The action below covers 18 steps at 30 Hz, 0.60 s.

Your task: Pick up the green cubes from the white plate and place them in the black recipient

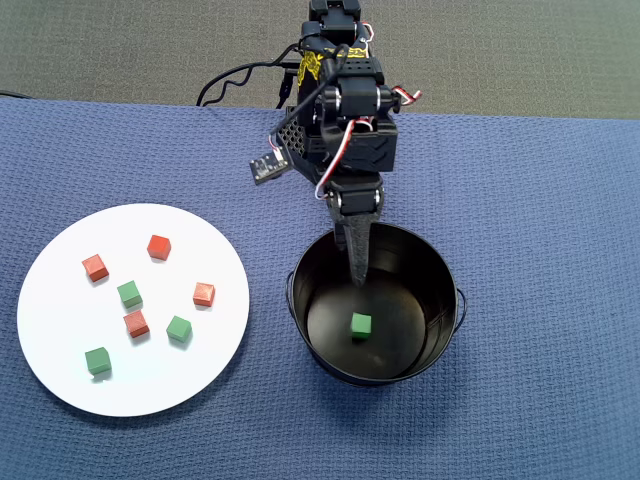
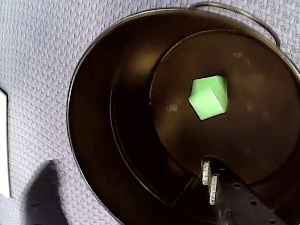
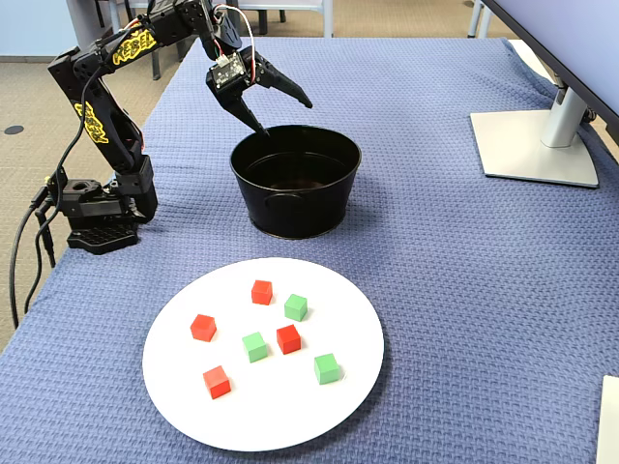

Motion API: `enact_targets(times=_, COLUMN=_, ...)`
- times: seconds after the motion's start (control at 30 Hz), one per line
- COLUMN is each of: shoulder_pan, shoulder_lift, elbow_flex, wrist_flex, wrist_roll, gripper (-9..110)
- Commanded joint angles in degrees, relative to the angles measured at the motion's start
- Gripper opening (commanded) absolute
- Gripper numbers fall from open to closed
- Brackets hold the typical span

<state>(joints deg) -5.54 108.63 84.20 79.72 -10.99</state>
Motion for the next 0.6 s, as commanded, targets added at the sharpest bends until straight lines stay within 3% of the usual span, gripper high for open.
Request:
enact_targets(times=0.0, shoulder_pan=9.84, shoulder_lift=2.20, elbow_flex=-6.33, wrist_flex=0.00, wrist_roll=-5.01, gripper=12)
enact_targets(times=0.1, shoulder_pan=21.09, shoulder_lift=1.76, elbow_flex=-7.65, wrist_flex=-3.52, wrist_roll=-13.18, gripper=0)
enact_targets(times=0.27, shoulder_pan=35.16, shoulder_lift=-10.02, elbow_flex=-12.39, wrist_flex=-8.53, wrist_roll=-23.47, gripper=0)
enact_targets(times=0.57, shoulder_pan=43.95, shoulder_lift=-32.96, elbow_flex=-27.42, wrist_flex=-5.10, wrist_roll=-22.76, gripper=4)
